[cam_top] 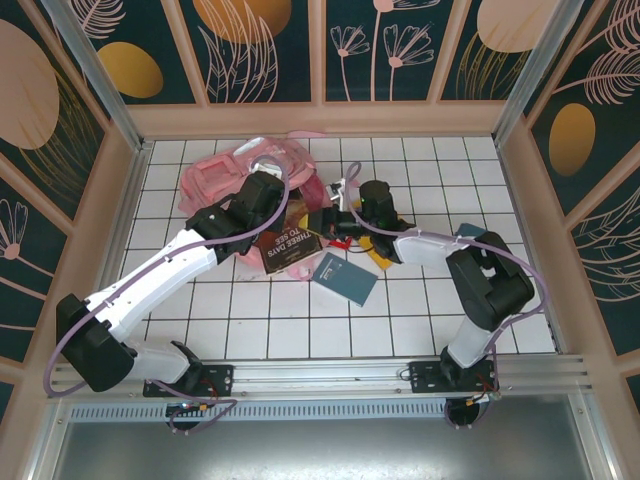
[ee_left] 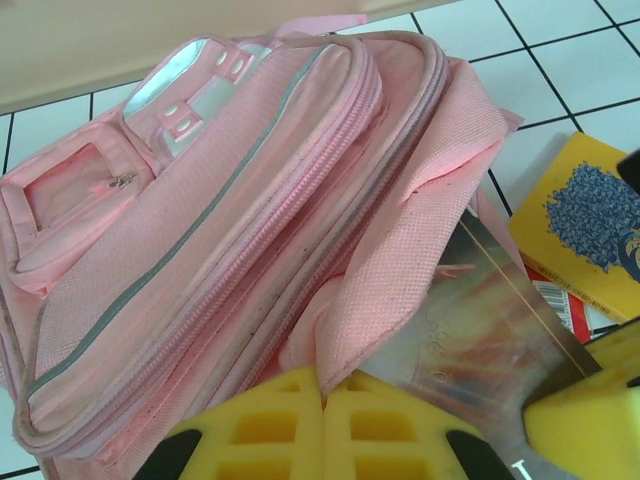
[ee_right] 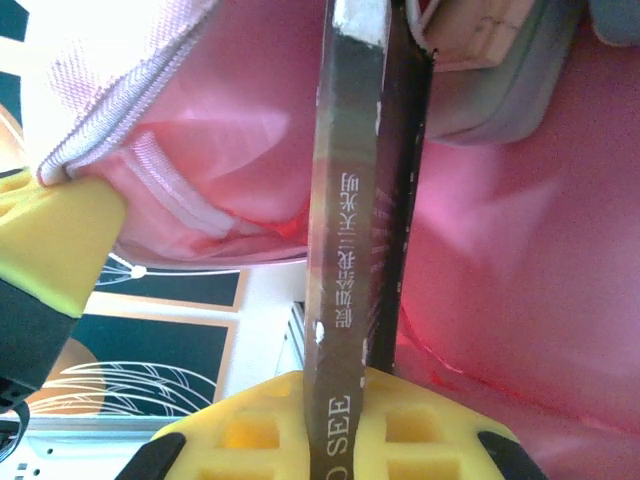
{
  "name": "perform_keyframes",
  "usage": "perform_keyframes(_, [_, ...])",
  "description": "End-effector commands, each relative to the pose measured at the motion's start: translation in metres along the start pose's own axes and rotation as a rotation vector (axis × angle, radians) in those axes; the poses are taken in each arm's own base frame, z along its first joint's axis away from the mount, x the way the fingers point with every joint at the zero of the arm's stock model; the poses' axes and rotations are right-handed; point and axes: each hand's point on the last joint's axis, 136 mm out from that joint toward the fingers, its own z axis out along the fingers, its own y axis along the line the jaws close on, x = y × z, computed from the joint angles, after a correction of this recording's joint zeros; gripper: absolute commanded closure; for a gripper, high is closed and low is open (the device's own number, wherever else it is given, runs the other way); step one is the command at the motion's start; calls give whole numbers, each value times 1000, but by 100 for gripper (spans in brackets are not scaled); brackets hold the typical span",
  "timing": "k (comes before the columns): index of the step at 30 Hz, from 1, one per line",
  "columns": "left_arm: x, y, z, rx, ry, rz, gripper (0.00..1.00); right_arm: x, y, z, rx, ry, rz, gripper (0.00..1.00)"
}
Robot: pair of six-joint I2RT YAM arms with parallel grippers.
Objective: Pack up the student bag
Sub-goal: Place the book in the student bag.
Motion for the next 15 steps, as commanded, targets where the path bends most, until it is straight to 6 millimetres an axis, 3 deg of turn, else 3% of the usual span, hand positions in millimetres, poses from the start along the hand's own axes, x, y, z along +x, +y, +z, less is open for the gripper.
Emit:
perform_keyframes(1, [-31,-6,-18,56,-119,-38,100,-4,33,16,-114,50,-121,100])
perform_keyframes(9, [-27,-15,-18,113,-106,-31,100,-24,36,36,-186,40,-120,100])
perform_keyframes(15, [-21,-17,-20,134,-99,-27,100,-56,39,29,-235,-39,-122,100])
